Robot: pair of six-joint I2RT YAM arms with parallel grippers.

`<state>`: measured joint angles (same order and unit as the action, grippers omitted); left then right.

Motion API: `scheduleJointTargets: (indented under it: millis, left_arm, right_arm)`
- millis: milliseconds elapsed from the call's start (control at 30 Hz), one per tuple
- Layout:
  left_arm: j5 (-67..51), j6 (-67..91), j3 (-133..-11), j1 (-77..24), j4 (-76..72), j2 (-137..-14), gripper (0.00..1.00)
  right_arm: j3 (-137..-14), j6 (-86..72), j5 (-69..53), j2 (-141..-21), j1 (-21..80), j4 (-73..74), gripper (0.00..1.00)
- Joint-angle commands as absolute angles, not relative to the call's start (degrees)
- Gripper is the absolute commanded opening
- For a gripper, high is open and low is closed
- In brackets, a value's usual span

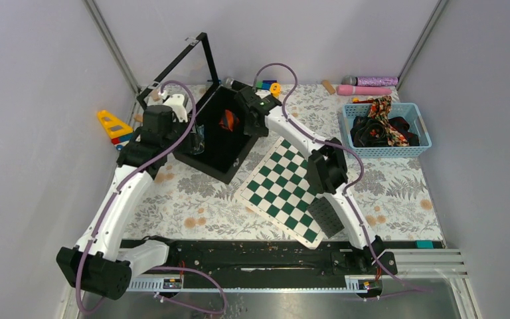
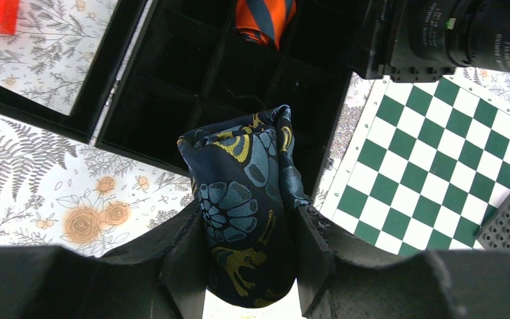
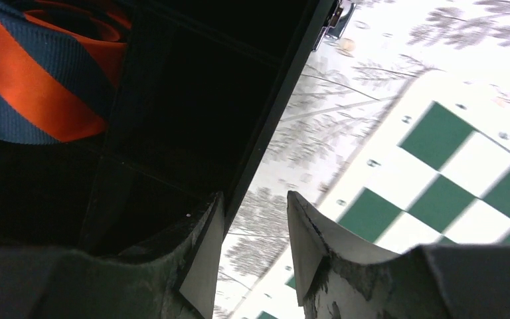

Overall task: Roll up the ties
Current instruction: Move the storage box to the center of the board.

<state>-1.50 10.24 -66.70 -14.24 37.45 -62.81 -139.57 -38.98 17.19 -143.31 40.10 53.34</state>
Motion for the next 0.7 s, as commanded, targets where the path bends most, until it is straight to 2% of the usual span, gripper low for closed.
scheduleJointTargets:
  millis: [0,267,400,667]
  left_arm:
    - [-5.3,10.9,-68.5,-14.0,34.4,-64.4,0.38]
    - [-7.9,11.4,-71.7,-15.3,33.1,-69.1,0.37]
    - [-9.4,10.6,-75.8,-17.4,31.9,-73.2,0.36]
    - [-14.8,4.9,-83.6,-18.1,26.6,-82.6,0.37]
  right_arm:
    - [-130.7,-31.9,27.8,-136.9,37.8,69.5,0.45]
    - [-111.6,-27.4,27.2,-123.2,37.0,56.9,0.48]
    - [-104.8,-23.8,19.8,-116.2,36.4,45.8,0.56]
    - [-96.3,-20.4,4.7,-101.5,33.3,30.5,0.61]
